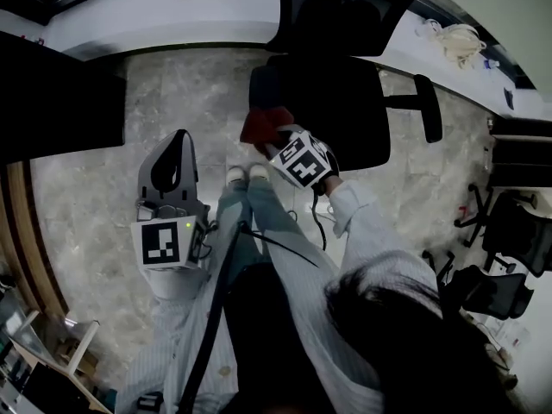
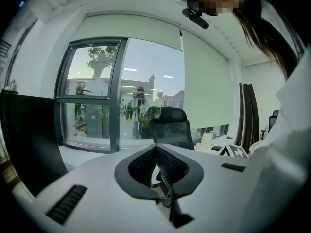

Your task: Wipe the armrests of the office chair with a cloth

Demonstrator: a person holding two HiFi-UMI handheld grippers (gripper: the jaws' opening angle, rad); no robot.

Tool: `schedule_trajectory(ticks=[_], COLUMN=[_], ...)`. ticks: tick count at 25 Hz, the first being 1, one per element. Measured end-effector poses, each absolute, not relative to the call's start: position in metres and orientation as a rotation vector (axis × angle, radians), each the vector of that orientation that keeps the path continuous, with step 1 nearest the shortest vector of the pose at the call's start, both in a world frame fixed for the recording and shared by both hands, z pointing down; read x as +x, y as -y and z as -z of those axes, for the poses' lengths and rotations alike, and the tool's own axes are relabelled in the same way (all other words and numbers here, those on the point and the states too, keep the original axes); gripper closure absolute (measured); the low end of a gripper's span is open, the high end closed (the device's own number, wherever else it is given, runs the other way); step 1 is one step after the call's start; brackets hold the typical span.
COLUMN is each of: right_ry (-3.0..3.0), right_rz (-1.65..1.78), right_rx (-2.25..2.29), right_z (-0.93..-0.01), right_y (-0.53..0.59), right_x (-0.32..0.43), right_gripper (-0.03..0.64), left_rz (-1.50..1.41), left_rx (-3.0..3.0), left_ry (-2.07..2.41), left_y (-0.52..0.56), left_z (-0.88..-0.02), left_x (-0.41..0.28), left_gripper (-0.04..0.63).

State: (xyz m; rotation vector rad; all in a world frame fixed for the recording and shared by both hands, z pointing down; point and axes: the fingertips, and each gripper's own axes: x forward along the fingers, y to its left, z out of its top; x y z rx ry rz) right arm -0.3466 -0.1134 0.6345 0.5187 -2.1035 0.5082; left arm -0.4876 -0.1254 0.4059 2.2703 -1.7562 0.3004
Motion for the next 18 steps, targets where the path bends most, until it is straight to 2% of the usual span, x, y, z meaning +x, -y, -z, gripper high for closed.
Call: schedule_trajectory(ticks=[4,11,14,18], right_ry=[2.359,2.705,2.749,2.739], right_rz=[-0.543,-0.097,0.003,0.035], right_rx=[0.778,1.140,1.274,1.383], right_z=[-0.533,-0.294,-0.250,-0.241], right_y=[0.124,0.106,0.096,0.089], right_x=[-0.337,-0.322,-0.314,-0.301], right_gripper=[0.584,0.584,0.584,0.584], left_rz=[-0.224,-0.039,-0.004,-0.014], left_rx=[2.419,2.650,2.698,2.739], left_ry=[1.746,1.803,1.784,1.760], left_y=[0.118,0.104,0.098,0.089], left_z=[-0.363,-0.241,-0.218,-0.213], left_x=[-0.475,-0.451,-0.439,-0.426], left_gripper=[0.592,0.592,0.592,0.592])
